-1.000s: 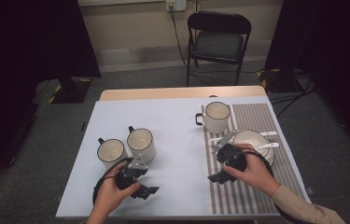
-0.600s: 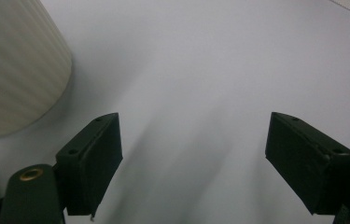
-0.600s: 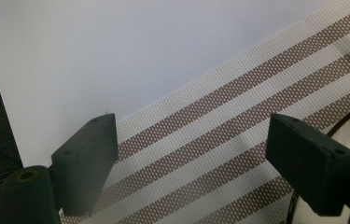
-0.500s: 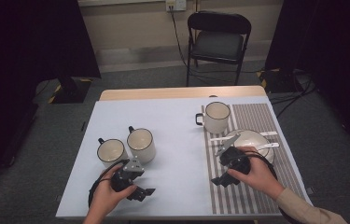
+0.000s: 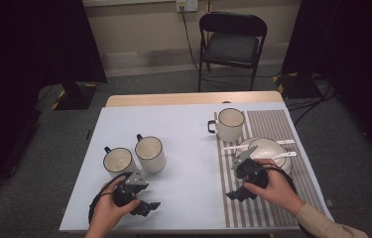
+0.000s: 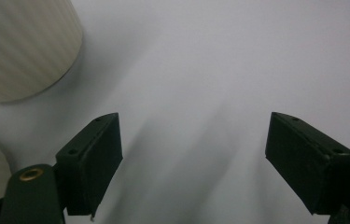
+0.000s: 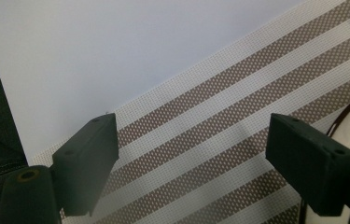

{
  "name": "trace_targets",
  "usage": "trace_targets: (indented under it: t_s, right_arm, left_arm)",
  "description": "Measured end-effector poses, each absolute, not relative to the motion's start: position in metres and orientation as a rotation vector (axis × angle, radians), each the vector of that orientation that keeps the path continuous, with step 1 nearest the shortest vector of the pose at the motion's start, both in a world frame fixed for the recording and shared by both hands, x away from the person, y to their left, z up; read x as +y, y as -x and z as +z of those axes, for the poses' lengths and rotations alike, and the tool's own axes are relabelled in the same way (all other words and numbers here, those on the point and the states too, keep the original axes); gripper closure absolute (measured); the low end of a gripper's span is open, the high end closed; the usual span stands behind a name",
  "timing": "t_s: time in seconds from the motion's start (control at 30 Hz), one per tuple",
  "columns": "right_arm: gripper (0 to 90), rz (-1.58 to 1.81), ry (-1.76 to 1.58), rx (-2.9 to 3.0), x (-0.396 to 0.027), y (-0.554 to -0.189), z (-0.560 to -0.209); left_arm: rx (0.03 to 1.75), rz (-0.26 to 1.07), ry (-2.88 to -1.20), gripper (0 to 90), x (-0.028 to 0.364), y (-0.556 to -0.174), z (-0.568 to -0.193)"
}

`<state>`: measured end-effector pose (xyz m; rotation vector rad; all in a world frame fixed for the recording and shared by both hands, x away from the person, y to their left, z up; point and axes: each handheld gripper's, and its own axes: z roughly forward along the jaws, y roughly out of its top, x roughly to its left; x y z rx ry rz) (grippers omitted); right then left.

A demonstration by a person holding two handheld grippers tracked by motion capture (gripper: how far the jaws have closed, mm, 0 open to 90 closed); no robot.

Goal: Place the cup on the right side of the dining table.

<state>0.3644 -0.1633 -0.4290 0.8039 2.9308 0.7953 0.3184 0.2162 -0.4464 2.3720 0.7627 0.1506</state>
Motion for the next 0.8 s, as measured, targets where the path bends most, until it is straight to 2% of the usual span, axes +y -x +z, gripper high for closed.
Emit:
trace_targets:
  t_s: [0.8]
  right_arm:
    - [16.5,0.811,-0.817,2.933,-0.174,-0.352,-0.441]
  left_arm:
    - [0.768,0.171,-2.386,18.2,0.229,-0.311,-0.451]
